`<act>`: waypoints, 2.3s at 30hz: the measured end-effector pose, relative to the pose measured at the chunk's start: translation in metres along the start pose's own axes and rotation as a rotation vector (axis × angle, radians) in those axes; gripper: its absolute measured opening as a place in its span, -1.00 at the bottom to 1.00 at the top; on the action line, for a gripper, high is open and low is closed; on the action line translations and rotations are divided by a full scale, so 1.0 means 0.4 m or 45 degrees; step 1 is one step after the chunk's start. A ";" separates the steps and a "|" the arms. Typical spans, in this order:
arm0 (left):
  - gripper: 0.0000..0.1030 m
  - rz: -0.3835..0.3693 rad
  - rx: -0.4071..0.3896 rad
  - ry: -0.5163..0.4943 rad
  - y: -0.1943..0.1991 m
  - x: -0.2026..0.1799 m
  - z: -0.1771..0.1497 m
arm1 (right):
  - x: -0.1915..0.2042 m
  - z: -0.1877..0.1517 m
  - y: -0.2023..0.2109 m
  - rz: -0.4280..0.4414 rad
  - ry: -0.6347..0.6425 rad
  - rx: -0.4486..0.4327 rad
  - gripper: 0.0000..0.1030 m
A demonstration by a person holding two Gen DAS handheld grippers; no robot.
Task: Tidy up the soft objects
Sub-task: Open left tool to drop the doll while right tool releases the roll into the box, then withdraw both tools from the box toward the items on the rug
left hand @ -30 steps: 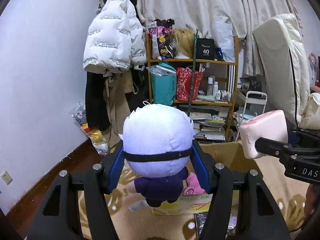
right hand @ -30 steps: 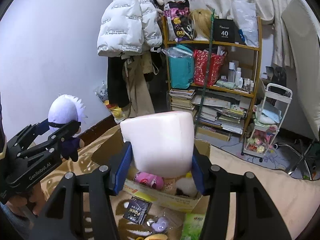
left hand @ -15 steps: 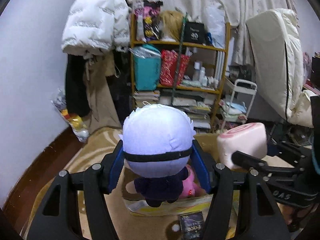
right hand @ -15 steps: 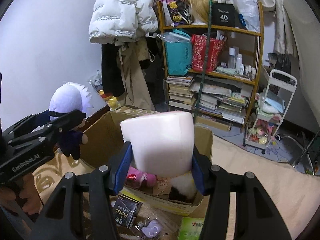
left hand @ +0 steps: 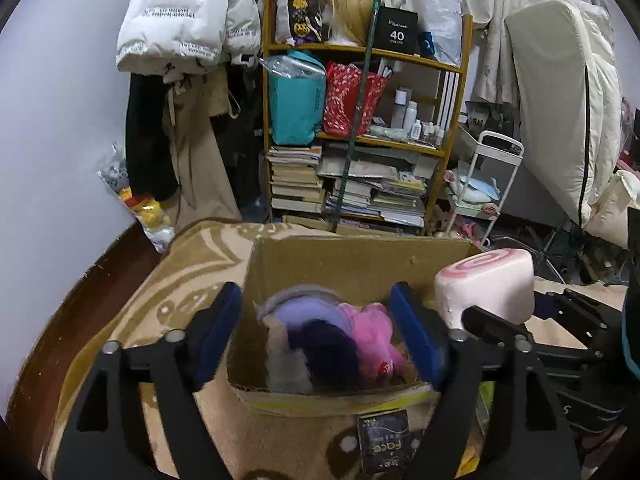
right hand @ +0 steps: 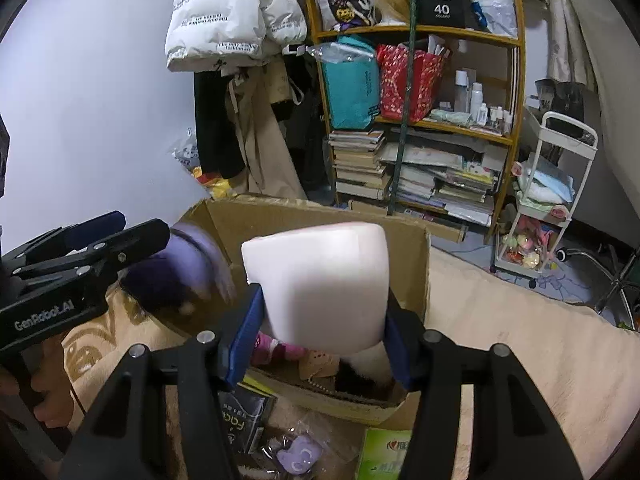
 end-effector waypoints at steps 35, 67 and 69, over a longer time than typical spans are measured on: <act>0.90 0.071 0.115 0.008 0.153 0.007 -0.076 | -0.040 -0.007 0.178 -0.007 -0.113 0.001 0.99; 0.90 0.079 0.115 -0.006 0.318 -0.073 -0.199 | -0.043 -0.080 0.392 -0.038 -0.113 -0.011 0.99; 0.90 0.078 0.125 0.023 0.309 -0.070 -0.206 | -0.048 -0.090 0.387 -0.041 -0.116 0.004 0.99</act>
Point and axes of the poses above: each gripper's, at about its wrist camera, not at the fingertips, and y roughly against the way its jaws point, x to its left, z to its top, the point moved 10 cm from there along -y, roughly the way its jaws point, and after that the axes turned 7 degrees about -x, right-handed, at the moved point
